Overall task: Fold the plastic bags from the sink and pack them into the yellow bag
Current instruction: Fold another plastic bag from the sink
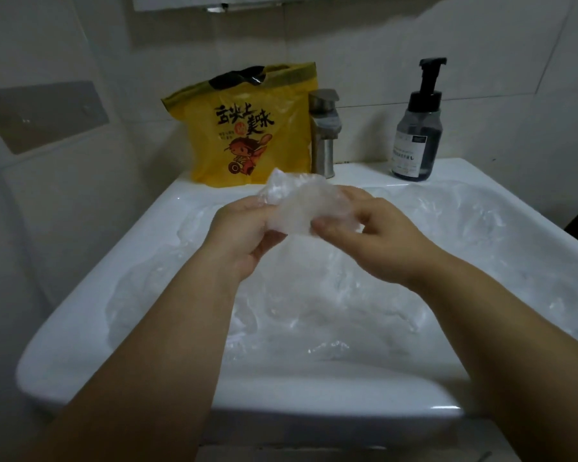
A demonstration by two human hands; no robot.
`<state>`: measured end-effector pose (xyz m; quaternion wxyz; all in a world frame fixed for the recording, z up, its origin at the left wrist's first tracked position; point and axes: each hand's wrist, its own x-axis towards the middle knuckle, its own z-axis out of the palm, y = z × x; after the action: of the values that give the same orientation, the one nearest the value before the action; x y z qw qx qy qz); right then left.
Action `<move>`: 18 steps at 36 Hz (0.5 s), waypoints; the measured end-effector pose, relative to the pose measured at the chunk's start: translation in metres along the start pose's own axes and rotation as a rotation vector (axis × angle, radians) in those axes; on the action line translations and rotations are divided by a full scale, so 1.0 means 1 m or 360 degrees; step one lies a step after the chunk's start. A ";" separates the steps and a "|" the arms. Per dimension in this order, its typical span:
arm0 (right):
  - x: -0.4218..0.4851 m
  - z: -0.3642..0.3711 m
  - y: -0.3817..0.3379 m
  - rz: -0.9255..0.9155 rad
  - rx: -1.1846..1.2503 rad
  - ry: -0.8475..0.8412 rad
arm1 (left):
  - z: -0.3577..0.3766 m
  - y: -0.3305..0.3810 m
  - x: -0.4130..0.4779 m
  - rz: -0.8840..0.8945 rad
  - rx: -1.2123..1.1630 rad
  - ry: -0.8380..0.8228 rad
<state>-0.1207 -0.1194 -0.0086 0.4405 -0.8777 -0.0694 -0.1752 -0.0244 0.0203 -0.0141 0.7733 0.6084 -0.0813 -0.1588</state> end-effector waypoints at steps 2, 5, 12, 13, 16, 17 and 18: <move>0.002 -0.001 0.001 0.0169 0.0173 0.0000 | 0.004 0.000 -0.002 0.0054 0.0074 -0.0093; 0.005 -0.003 0.007 0.0355 0.0291 0.0093 | 0.007 -0.001 -0.003 0.0139 0.0195 -0.0252; 0.009 -0.005 0.015 0.0550 0.0542 0.0250 | 0.009 -0.003 -0.012 0.0223 0.0272 -0.0571; 0.010 -0.005 0.016 0.0622 0.0603 0.0246 | 0.009 -0.002 -0.012 0.0219 0.0254 -0.0593; 0.012 -0.007 0.019 0.0849 0.0992 0.0109 | 0.009 0.000 -0.014 0.0207 0.0153 -0.0622; 0.012 -0.007 0.019 0.0882 0.1136 0.0046 | 0.010 0.000 -0.014 0.0198 0.0121 -0.0631; 0.013 -0.006 0.020 0.0903 0.1247 -0.0002 | 0.009 0.000 -0.014 0.0182 0.0091 -0.0630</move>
<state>-0.1044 -0.1370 -0.0152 0.7683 -0.6302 0.1118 -0.0084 -0.0405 0.0167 -0.0104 0.7324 0.5815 -0.2707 -0.2287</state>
